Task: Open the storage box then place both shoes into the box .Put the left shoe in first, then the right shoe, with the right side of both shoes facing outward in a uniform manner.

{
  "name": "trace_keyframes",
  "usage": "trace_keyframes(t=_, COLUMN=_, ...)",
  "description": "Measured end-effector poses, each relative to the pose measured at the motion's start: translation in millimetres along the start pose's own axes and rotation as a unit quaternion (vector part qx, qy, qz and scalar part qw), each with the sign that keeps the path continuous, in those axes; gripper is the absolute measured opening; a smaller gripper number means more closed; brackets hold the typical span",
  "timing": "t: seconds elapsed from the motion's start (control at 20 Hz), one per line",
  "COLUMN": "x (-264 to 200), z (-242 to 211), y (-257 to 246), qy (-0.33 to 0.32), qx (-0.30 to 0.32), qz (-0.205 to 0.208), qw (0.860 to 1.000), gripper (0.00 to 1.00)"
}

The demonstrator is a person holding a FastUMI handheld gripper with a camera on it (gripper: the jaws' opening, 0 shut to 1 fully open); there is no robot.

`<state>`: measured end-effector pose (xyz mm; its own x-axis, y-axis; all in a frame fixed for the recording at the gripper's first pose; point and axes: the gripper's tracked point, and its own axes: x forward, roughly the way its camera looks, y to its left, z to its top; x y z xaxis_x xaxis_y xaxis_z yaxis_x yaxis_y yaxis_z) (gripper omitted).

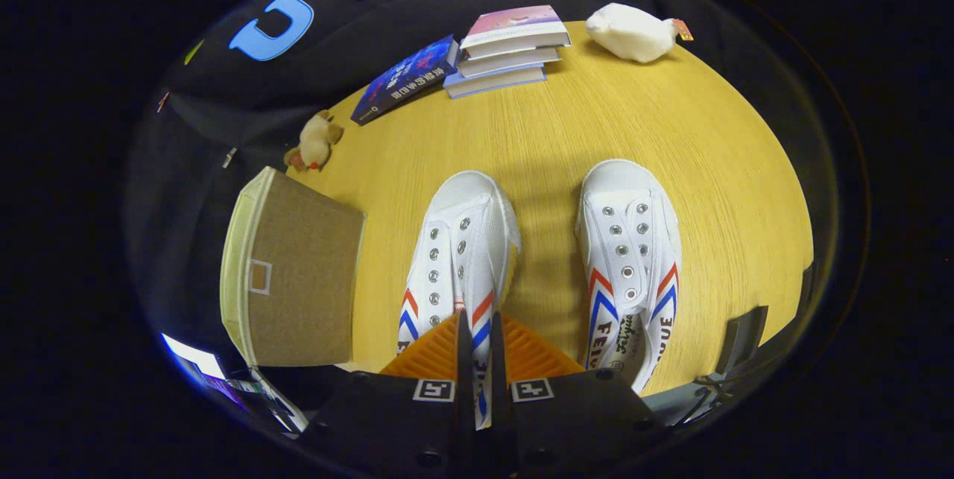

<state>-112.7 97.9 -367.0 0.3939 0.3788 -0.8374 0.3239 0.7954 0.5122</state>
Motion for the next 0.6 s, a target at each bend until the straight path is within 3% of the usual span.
trace_keyframes(t=0.3, x=-46.7, z=38.6, y=79.1, qy=-0.053, qx=0.017, qz=0.063, qw=0.996, gripper=0.10)
trace_keyframes(t=0.6, x=-70.8, z=54.6, y=188.7, qy=-0.053, qx=0.043, qz=0.138, qw=0.988, gripper=0.10)
